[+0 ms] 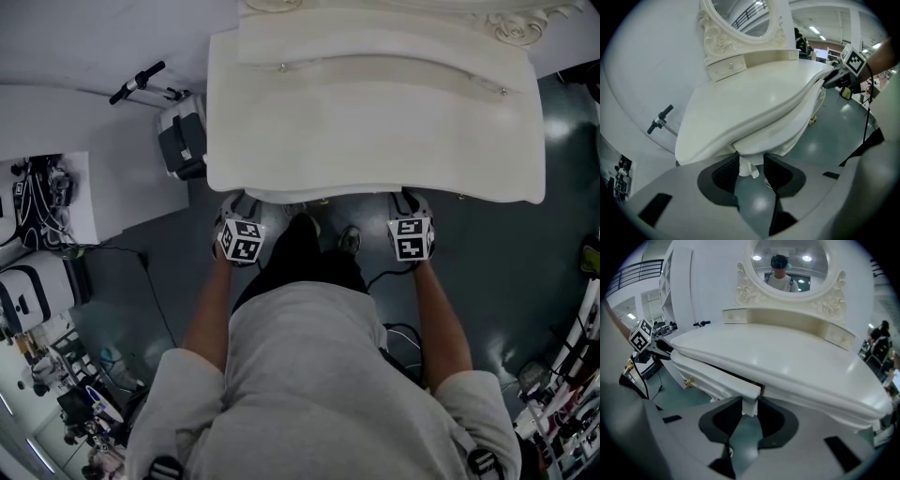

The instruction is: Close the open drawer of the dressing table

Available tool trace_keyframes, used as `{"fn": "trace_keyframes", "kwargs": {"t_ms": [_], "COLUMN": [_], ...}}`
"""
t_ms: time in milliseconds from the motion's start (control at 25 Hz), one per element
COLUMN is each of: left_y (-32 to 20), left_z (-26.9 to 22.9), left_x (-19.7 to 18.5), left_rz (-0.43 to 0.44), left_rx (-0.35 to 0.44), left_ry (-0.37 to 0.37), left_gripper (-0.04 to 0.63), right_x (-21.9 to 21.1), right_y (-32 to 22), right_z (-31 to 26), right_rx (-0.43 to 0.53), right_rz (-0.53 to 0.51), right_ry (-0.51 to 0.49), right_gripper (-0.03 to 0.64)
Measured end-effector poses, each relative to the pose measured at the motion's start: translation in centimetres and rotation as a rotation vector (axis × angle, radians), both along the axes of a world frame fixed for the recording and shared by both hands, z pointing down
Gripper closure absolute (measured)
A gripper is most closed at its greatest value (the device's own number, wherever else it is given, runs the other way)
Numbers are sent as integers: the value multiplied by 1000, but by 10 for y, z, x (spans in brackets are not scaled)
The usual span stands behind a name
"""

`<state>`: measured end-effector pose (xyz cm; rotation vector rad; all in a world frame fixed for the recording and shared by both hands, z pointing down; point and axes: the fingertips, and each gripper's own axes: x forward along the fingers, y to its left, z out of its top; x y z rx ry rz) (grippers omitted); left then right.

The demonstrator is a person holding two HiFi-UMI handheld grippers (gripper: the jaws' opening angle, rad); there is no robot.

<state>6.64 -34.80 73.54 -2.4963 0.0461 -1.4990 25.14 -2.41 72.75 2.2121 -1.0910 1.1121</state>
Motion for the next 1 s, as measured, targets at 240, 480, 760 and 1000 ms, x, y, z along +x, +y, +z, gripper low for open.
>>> {"fn": "trace_keyframes", "kwargs": {"t_ms": [240,480,760,1000], "left_y": [-2,-6,-7,-9], "left_z": [1,2,3,1], "left_x": [3,9,10,13], "left_rz": [-23,-59,-128,-321], "left_rx": [-33,-65,-126,-211], "left_ry": [19,44,84,186], "left_gripper": [437,443,456,589], "right_x": [4,10,14,18], "right_y": [-2,-5,-7,-8], "right_z": [1,1,0,1], "right_rx": [28,43,63,122], "right_rz": [38,82,144,244], "right_ry": [-6,-6,-13,-14], "right_gripper": [508,511,512,513]}}
